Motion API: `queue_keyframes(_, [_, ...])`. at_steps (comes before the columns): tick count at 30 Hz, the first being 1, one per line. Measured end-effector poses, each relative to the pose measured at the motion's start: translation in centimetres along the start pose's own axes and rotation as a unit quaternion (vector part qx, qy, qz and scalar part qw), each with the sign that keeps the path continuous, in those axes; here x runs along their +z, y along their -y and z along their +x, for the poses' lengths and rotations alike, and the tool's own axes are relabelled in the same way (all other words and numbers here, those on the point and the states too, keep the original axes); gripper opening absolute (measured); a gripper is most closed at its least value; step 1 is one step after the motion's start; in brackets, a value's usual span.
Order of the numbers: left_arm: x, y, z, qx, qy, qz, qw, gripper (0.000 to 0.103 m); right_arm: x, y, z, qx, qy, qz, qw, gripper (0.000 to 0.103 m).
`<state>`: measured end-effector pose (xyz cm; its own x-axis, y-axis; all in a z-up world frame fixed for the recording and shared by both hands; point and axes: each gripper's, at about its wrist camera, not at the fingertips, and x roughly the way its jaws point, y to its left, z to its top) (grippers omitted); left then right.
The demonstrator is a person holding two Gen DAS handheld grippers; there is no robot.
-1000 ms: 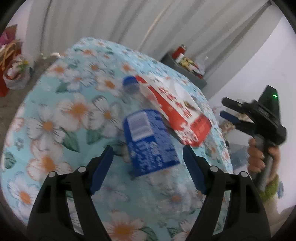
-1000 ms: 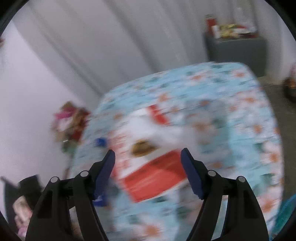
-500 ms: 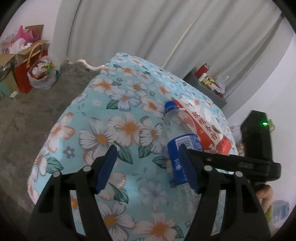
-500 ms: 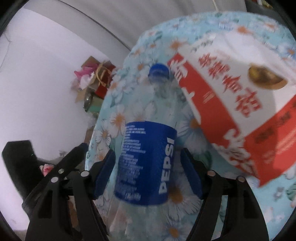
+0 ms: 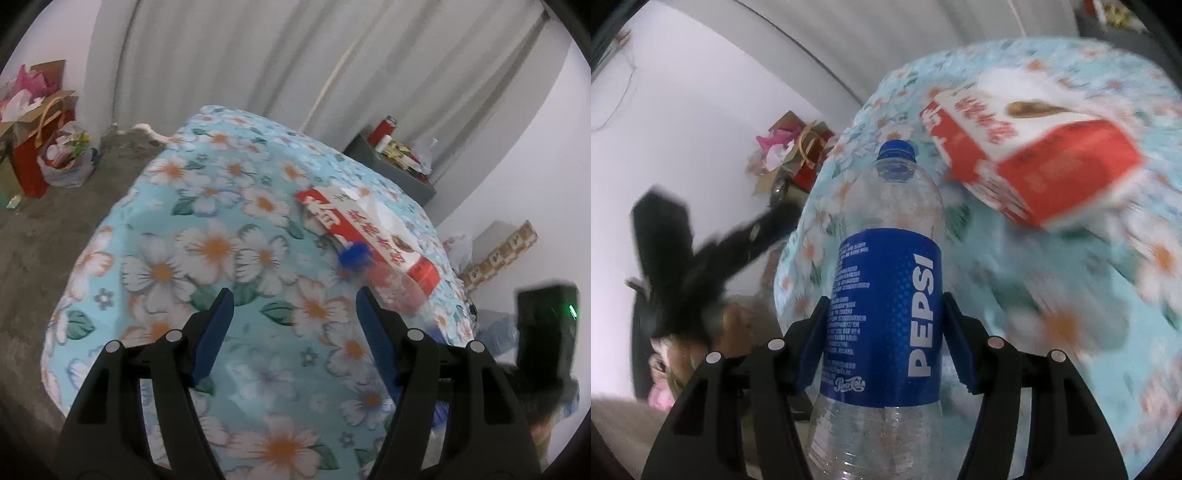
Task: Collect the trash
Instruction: 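Grasp the white tissue on the snack box with the left gripper while the right gripper holds the Pepsi bottle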
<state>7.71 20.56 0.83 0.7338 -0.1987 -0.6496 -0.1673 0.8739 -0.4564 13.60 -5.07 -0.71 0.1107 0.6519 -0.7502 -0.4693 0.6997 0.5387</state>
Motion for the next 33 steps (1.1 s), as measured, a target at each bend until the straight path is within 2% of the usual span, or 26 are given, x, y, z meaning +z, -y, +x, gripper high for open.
queue_keyframes(3, [0.1,1.4,0.8,-0.009,-0.010,0.016,0.9998,0.064,-3.0,0.9,-3.5,-0.024,0.025,0.000,0.999,0.058])
queue_keyframes(6, [0.5,3.5,1.9,-0.021,-0.021,0.036,0.9989,0.064,-5.4,3.1,-7.4,-0.052,0.062,0.032,0.996,0.058])
queue_keyframes(8, [0.9,4.9,2.5,-0.033,-0.023,0.049,0.9980,0.064,-6.5,4.9,-9.8,-0.066,0.092,0.067,0.991,0.058])
queue_keyframes(11, [1.8,7.4,3.3,-0.055,-0.017,0.072,0.9958,0.064,-7.6,8.7,-13.3,-0.090,0.142,0.130,0.977,0.058])
queue_keyframes(15, [3.8,11.1,5.5,-0.071,-0.010,0.112,0.9911,0.064,-7.6,12.6,-14.6,-0.112,0.171,0.195,0.959,0.058])
queue_keyframes(18, [5.3,13.7,8.2,-0.070,-0.019,0.143,0.9871,0.064,-7.1,14.9,-13.8,-0.104,0.181,0.238,0.948,0.058])
queue_keyframes(21, [6.2,15.5,11.4,-0.045,-0.040,0.172,0.9832,0.064,-6.8,16.3,-12.6,-0.090,0.184,0.263,0.943,0.059])
queue_keyframes(24, [6.5,16.5,15.0,0.006,-0.059,0.192,0.9795,0.064,-6.6,17.1,-11.4,-0.085,0.178,0.272,0.942,0.059])
queue_keyframes(27, [6.5,16.7,17.2,0.027,-0.074,0.201,0.9763,0.063,-6.9,17.3,-11.2,-0.082,0.173,0.277,0.941,0.059])
queue_keyframes(32, [5.9,17.0,20.0,0.082,-0.080,0.236,0.9651,0.050,-6.9,17.9,-10.7,-0.070,0.172,0.283,0.941,0.059])
queue_keyframes(33, [5.7,17.1,20.2,0.091,-0.077,0.245,0.9620,0.045,-6.9,17.9,-10.6,-0.070,0.172,0.283,0.941,0.059])
